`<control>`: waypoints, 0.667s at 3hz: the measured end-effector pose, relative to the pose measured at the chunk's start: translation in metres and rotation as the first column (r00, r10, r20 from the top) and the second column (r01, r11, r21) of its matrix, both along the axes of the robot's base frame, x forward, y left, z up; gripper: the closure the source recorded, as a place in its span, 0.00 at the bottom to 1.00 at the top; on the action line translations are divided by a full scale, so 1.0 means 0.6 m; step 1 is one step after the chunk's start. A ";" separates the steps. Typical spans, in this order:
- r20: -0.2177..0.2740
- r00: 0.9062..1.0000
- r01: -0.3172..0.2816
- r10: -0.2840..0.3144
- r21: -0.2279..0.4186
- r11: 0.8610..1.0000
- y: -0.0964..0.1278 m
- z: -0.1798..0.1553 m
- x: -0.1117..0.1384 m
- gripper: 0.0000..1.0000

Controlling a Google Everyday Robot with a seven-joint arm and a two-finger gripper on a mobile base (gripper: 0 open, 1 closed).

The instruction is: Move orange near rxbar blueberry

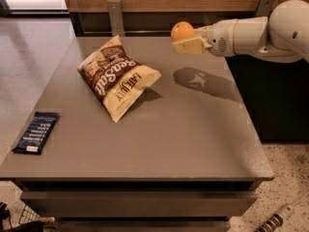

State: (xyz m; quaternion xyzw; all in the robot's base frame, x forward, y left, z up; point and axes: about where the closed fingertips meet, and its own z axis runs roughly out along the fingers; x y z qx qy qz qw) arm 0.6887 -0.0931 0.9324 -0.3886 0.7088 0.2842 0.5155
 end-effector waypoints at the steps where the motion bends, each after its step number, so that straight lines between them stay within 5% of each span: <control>1: -0.003 1.000 -0.018 0.018 0.006 1.000 0.025 0.008 -0.062 1.00; 2: -0.001 0.999 -0.035 0.035 0.007 0.999 0.048 0.019 -0.118 1.00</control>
Offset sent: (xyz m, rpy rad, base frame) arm -0.1183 0.0401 0.0213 0.0086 -0.0037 0.0464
